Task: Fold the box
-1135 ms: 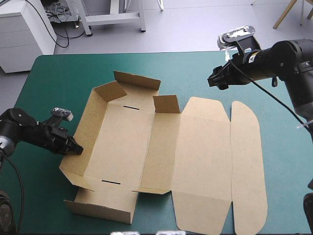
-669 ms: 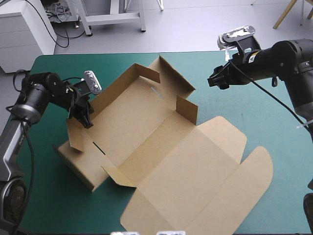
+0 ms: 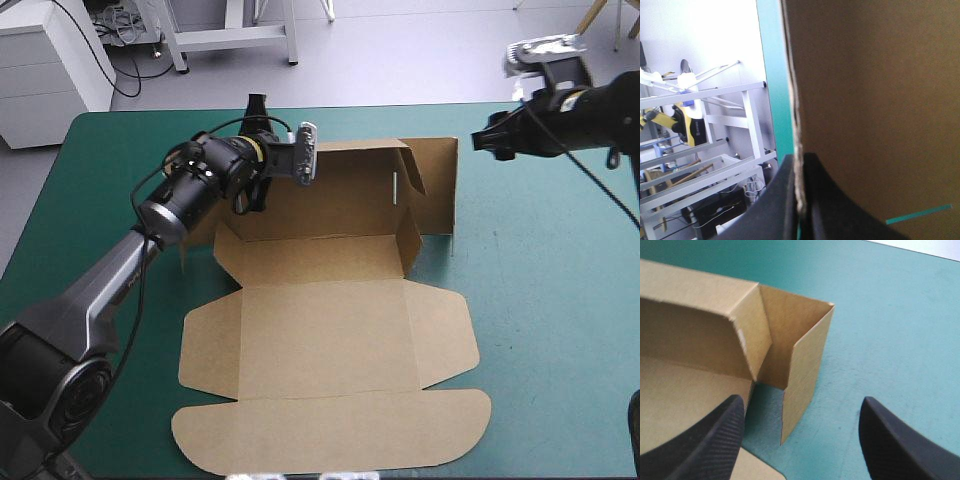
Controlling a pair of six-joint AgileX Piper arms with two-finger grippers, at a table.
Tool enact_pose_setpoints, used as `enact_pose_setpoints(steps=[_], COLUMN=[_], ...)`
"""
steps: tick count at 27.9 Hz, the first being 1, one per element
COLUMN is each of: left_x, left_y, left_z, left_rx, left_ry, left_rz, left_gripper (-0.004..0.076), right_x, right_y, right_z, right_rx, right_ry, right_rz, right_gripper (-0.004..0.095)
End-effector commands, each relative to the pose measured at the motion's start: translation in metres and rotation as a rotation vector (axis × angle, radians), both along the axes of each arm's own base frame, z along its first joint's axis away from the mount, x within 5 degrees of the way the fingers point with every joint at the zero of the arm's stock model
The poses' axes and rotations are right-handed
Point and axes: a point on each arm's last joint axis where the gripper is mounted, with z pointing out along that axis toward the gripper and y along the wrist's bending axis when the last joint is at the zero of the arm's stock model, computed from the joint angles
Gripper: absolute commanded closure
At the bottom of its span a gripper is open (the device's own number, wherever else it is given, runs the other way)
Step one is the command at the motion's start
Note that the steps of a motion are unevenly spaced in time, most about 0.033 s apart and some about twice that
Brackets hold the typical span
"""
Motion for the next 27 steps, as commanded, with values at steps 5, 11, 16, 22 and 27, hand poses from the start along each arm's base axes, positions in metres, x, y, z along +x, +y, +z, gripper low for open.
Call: enact_pose_setpoints(steps=[5, 11, 16, 22, 27], left_x=[-0.066, -0.098, -0.12, -0.142, -0.144], left_y=[-0.029, -0.029, -0.042, -0.057, -0.059], left_z=[0.018, 0.013, 0.0, -0.018, -0.024], left_rx=[-0.017, -0.079, -0.055, 0.037, -0.041], left_ry=[-0.131, -0.205, -0.274, -0.341, -0.307], left_rz=[-0.013, -0.002, -0.038, -0.122, -0.049], left_gripper=[0.0734, 0.0734, 0.0734, 0.0734, 0.0734], right_x=[-0.019, -0.017, -0.014, 0.009, 0.031], right_y=[-0.067, -0.066, -0.068, -0.074, -0.075], right_z=[0.03, 0.029, 0.026, 0.007, -0.013], right_rx=[0.151, 0.155, 0.15, 0.17, 0.197], right_ry=[-0.144, -0.14, -0.126, -0.062, 0.0], right_rz=[-0.179, -0.172, -0.195, -0.207, -0.197], right_gripper=[0.031, 0.031, 0.0311, 0.0311, 0.0311])
